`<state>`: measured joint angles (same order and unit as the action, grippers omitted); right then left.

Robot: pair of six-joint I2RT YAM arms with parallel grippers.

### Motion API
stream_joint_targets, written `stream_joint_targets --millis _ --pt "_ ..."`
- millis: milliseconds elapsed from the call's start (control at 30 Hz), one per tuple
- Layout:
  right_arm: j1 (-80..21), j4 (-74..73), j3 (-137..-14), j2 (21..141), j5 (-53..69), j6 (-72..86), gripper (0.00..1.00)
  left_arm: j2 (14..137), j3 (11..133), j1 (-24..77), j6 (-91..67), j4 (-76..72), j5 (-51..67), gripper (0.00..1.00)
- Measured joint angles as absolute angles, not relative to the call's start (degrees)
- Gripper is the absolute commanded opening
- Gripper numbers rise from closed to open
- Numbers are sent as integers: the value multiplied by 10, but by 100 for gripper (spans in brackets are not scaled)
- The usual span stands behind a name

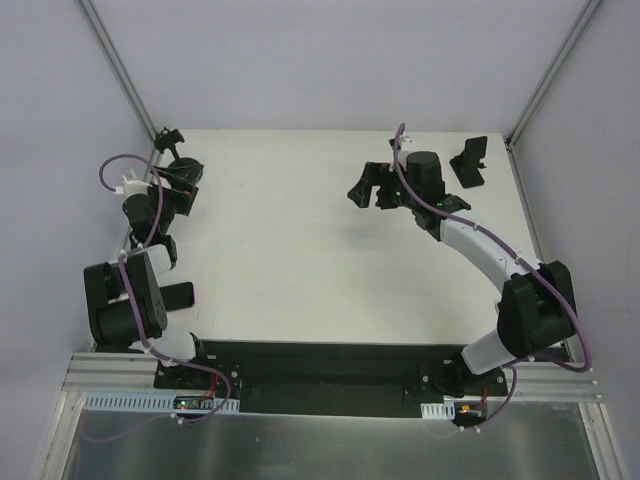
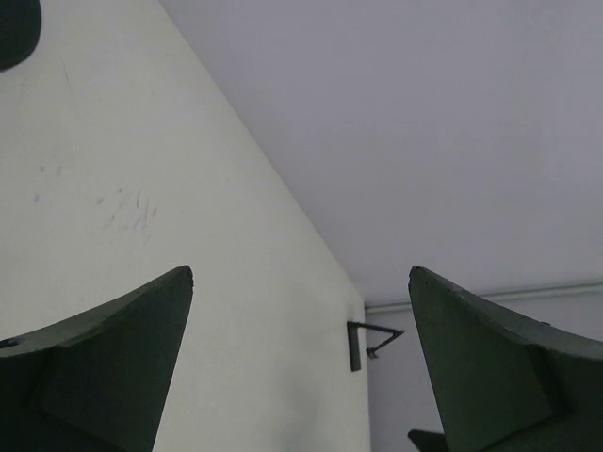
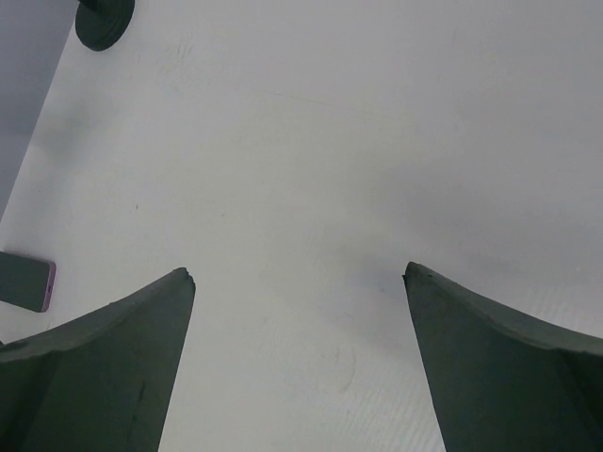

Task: Place the phone on the phone stand

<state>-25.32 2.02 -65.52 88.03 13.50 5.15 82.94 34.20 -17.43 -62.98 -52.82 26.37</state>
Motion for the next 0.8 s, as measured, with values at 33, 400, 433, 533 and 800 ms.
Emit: stream_joint_targets --millis 33,400,433,533,800 --pt "-244 22 -645 871 138 51 96 861 349 -183 -658 -566 264 89" --pt "-163 71 -583 829 176 61 96 1145 547 -231 -800 -697 259 96" --pt "-160 72 -582 829 179 62 96 1155 564 -233 -802 -698 259 97" --pt "-157 79 -578 828 186 65 96 1163 595 -235 -801 -703 259 97" --pt "-156 101 -573 828 197 73 96 1195 660 -237 -806 -733 249 89"
